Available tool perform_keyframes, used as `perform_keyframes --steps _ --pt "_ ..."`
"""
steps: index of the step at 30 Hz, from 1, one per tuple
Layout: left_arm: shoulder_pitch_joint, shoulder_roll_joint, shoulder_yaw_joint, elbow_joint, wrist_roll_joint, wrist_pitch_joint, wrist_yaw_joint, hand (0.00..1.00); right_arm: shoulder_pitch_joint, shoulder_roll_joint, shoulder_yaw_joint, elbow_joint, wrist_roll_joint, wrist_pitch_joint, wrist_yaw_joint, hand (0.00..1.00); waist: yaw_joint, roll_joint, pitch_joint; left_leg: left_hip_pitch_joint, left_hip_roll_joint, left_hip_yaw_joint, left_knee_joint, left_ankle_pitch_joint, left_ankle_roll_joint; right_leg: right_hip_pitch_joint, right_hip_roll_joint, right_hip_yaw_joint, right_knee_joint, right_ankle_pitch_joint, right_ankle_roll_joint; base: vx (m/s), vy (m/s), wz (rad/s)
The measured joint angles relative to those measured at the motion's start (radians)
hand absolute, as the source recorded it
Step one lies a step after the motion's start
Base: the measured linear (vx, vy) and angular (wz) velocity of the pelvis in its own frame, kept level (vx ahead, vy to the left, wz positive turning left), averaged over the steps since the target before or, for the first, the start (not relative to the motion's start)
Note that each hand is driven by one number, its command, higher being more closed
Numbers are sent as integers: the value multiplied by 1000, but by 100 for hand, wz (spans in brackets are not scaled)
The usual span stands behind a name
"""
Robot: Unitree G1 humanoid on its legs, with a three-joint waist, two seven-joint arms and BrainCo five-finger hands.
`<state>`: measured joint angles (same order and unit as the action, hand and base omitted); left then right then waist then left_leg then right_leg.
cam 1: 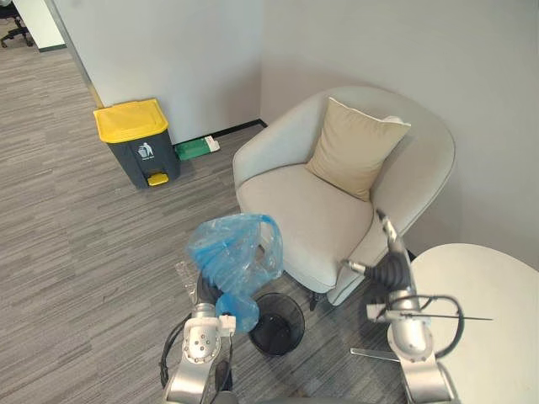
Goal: Gather rubbish on tea table into small bin, then transfer packed bag to large trash can.
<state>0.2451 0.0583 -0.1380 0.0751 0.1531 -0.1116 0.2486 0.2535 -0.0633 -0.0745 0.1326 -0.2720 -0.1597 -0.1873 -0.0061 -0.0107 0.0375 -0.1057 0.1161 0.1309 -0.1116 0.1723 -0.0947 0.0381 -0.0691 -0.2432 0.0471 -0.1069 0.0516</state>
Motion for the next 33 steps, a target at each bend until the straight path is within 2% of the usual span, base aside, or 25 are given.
perform_keyframes --steps 4,5,12,22,28,30,31,33 --pt "7 7 45 116 -17 -1 -32 100 -2 27 -58 209 86 20 20 0 0 3 -2 0 -4 -2 0 -4 -3 2 -4 -2 0 -9 13 34 -7 2" --pt "9 9 64 161 -28 0 -43 100 -11 32 -84 287 138 24 26 0 0 2 -2 3 -7 -4 0 -4 -4 7 -7 -6 0 -10 12 48 -8 6" --pt "18 6 147 339 -100 0 -80 100 -48 42 -144 502 252 33 40 0 0 -3 10 42 -26 -6 0 -13 4 54 -21 -15 -2 -23 17 70 -16 4" --pt "21 6 161 476 -119 9 -79 100 -85 62 -155 564 276 43 41 0 1 -20 43 78 -44 -12 0 -34 3 95 -38 -28 0 -48 24 21 -6 3" --pt "10 6 161 493 -133 9 -78 100 -109 61 -155 594 296 43 34 0 2 -29 59 55 -62 -60 1 -33 5 100 -46 -81 8 -67 26 27 -23 27" --pt "-17 4 160 490 -140 8 -77 100 -123 57 -153 596 317 43 28 0 5 -27 71 1 -70 -97 7 -15 13 65 -51 -132 25 -73 27 3 -25 76" --pt "-47 2 158 481 -150 7 -77 100 -147 47 -154 596 323 43 22 0 5 -11 86 -56 -78 -128 23 1 18 40 -52 -181 43 -77 30 -18 -14 113" --pt "-72 5 148 448 -159 7 -76 100 -188 36 -158 599 323 45 10 0 5 -15 108 -149 -107 -126 65 68 67 -8 -64 -236 91 -80 24 -71 29 127"
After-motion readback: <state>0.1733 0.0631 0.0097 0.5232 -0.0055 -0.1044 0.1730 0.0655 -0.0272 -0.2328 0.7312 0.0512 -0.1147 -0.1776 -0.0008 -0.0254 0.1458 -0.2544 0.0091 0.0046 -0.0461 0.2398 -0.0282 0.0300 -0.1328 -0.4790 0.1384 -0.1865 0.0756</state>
